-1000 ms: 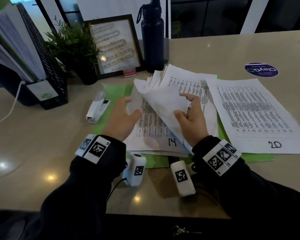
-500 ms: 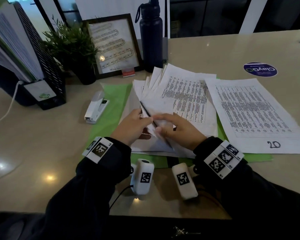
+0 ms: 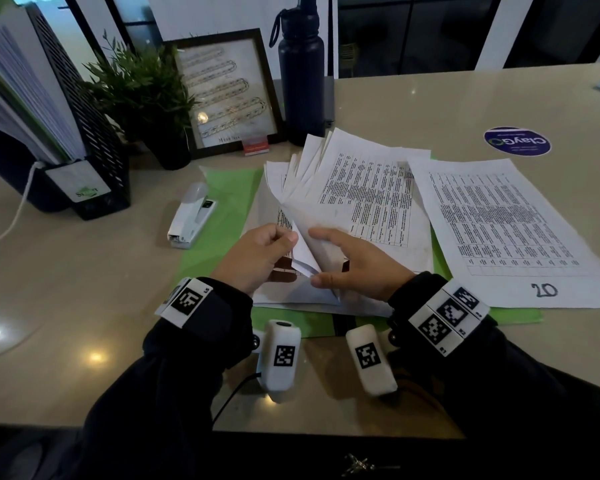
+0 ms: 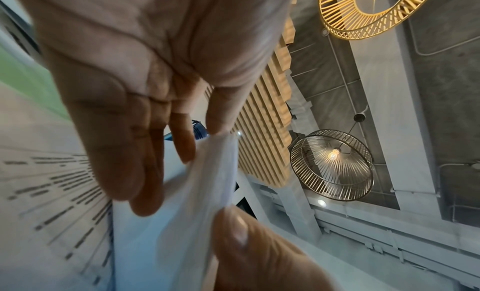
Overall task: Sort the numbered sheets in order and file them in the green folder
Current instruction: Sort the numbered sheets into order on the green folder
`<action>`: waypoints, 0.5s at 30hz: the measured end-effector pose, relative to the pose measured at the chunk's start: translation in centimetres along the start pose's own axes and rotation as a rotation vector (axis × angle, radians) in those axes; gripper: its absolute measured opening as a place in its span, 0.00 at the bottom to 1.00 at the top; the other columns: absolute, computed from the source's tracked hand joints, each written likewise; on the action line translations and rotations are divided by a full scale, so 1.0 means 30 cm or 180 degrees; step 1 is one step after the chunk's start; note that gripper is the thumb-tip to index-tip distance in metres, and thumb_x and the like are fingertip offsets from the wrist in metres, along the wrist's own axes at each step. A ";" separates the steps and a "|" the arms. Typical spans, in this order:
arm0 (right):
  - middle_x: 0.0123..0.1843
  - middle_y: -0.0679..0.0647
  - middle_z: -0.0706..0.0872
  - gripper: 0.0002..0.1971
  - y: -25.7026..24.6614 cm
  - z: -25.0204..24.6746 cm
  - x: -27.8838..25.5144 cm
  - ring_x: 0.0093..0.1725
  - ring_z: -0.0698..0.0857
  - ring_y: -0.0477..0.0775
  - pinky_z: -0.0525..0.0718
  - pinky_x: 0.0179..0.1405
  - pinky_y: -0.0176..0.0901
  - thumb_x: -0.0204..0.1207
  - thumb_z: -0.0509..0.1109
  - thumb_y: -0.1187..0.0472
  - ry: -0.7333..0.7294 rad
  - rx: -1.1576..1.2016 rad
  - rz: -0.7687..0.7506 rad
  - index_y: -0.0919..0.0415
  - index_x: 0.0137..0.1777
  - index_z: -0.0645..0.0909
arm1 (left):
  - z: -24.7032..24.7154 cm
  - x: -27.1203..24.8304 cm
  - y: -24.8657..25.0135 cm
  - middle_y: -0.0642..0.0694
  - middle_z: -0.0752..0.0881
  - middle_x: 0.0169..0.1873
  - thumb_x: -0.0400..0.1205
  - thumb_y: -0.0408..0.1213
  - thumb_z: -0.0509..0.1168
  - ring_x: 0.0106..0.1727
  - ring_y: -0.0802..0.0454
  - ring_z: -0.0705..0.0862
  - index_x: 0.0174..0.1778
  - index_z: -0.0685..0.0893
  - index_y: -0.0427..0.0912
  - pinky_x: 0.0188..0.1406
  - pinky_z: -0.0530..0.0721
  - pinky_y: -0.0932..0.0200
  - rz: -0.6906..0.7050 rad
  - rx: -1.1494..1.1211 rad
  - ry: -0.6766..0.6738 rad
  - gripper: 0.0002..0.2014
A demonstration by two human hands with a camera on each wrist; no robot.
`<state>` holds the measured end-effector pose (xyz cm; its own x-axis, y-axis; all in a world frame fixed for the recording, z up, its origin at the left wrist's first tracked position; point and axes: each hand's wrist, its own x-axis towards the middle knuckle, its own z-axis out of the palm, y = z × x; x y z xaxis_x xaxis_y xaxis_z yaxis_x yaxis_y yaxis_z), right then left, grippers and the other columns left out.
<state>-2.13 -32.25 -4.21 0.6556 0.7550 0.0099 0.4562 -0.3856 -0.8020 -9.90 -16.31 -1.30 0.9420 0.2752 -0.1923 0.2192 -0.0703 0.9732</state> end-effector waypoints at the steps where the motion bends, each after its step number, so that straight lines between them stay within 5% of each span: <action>1: 0.79 0.45 0.67 0.39 0.000 0.000 0.000 0.71 0.64 0.35 0.58 0.63 0.21 0.69 0.77 0.53 -0.0005 -0.0018 0.0006 0.54 0.79 0.64 | 0.000 0.000 0.000 0.50 0.76 0.28 0.83 0.38 0.61 0.22 0.63 0.78 0.38 0.78 0.42 0.38 0.86 0.55 0.0006 0.0007 -0.0023 0.08; 5: 0.77 0.46 0.70 0.40 -0.006 0.002 0.000 0.73 0.68 0.41 0.62 0.64 0.26 0.69 0.77 0.53 0.0012 -0.0016 0.0056 0.55 0.79 0.64 | 0.008 -0.005 0.000 0.49 0.78 0.32 0.81 0.37 0.65 0.26 0.62 0.79 0.45 0.78 0.42 0.38 0.87 0.58 0.0012 0.0073 -0.0172 0.03; 8: 0.66 0.49 0.81 0.32 -0.010 0.008 -0.003 0.60 0.79 0.43 0.75 0.60 0.31 0.69 0.77 0.55 0.0075 0.0041 0.0114 0.58 0.73 0.71 | 0.013 -0.010 0.001 0.48 0.81 0.37 0.79 0.36 0.67 0.32 0.58 0.82 0.48 0.78 0.43 0.39 0.88 0.58 0.0030 0.0152 -0.0264 0.05; 11: 0.52 0.43 0.81 0.26 -0.016 0.013 -0.002 0.46 0.78 0.31 0.75 0.44 0.19 0.71 0.76 0.58 0.0192 0.0103 0.0094 0.57 0.68 0.74 | 0.011 -0.008 -0.004 0.48 0.78 0.37 0.78 0.33 0.68 0.36 0.55 0.82 0.50 0.77 0.38 0.42 0.88 0.56 0.0066 0.0266 -0.0244 0.08; 15: 0.53 0.52 0.85 0.19 -0.001 0.016 0.007 0.53 0.83 0.52 0.78 0.52 0.42 0.74 0.72 0.64 0.0442 0.0059 0.0196 0.60 0.65 0.78 | 0.009 -0.005 -0.008 0.48 0.70 0.32 0.79 0.30 0.66 0.33 0.55 0.75 0.40 0.76 0.37 0.44 0.87 0.54 0.0089 0.0536 -0.0183 0.05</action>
<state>-2.29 -31.82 -4.47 0.7594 0.6493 0.0419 0.4023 -0.4180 -0.8145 -10.01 -16.58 -1.55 0.9602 0.2160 -0.1769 0.2275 -0.2379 0.9443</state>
